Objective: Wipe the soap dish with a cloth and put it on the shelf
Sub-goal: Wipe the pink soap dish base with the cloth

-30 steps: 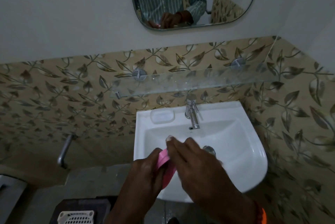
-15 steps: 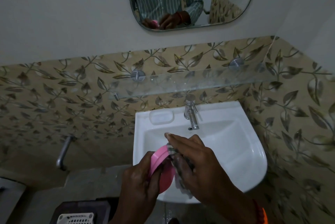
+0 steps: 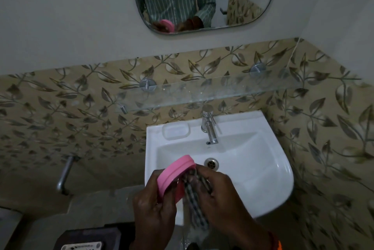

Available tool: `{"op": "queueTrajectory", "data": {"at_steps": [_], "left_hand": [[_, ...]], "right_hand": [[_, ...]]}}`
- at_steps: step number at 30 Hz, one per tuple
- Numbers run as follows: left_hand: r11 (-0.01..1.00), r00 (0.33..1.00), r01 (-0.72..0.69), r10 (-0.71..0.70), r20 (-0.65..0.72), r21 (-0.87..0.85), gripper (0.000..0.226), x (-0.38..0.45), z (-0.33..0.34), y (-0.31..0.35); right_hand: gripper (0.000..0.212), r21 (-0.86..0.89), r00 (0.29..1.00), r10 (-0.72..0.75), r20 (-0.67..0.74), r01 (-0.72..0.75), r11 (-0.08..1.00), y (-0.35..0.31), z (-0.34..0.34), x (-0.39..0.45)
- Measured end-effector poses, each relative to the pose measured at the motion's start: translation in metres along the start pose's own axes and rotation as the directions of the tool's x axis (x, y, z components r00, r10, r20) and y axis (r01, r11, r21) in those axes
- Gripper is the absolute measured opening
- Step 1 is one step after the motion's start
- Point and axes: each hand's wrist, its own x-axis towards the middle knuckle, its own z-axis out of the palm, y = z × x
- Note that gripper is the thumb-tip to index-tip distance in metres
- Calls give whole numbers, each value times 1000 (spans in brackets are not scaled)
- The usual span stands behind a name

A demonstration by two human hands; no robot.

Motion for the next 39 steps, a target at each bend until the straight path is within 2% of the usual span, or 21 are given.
{"op": "queueTrajectory", "data": {"at_steps": [2,4,5,8,10,13,15,17,20,23,25,28,29,30,32,35,37,39], "left_hand": [[1000,998,22,-22,64,5,26,3,-3,-1],[998,978,13,-25,205,58,30,10,-6,1],[994,958,-8,-23,284,105,33,13,-6,2],[983,921,-26,-46,386,180,33,16,2,8],[986,919,3,-68,389,165,32,15,6,9],[992,921,27,-74,382,127,28,13,5,9],[996,929,-4,-29,368,88,26,13,1,11],[997,945,-44,21,326,62,24,14,-4,13],[995,962,-81,64,264,56,26,14,-11,15],[996,969,-61,42,245,72,25,11,-12,11],[997,960,-47,27,278,67,23,11,-7,8],[997,932,-44,20,362,58,30,12,1,7],[998,925,-39,16,380,52,32,13,2,6],[998,918,-40,17,395,50,31,13,1,4],[998,919,-58,39,392,37,28,14,-3,4],[993,952,-117,106,288,22,31,14,-9,4],[989,969,-145,138,205,22,33,12,-9,5],[989,983,-148,145,114,17,32,6,-5,4]], "right_hand": [[28,-247,991,-136,9,134,960,8,-8,7],[45,-540,960,-254,119,277,794,13,-17,14],[53,-631,940,-291,179,337,699,10,-20,17],[48,-732,867,-385,317,482,482,-4,-25,16],[50,-789,857,-387,341,484,378,-12,-25,15],[54,-814,848,-380,370,492,308,-9,-22,10],[53,-803,846,-407,344,490,340,-9,-22,8],[54,-765,863,-413,289,468,442,-10,-26,10],[63,-656,921,-340,189,376,655,4,-37,19],[73,-583,941,-300,160,335,740,20,-39,22],[74,-657,941,-276,194,334,677,11,-34,19],[55,-810,867,-392,307,455,370,-9,-25,11],[54,-817,841,-424,337,485,313,-13,-25,8],[54,-812,831,-441,338,495,310,-11,-25,9],[59,-783,870,-398,292,456,422,0,-29,13],[58,-645,961,-216,175,277,712,15,-40,24],[48,-389,988,-84,128,128,912,20,-47,25],[40,-172,993,-81,84,95,980,18,-46,26]]}}
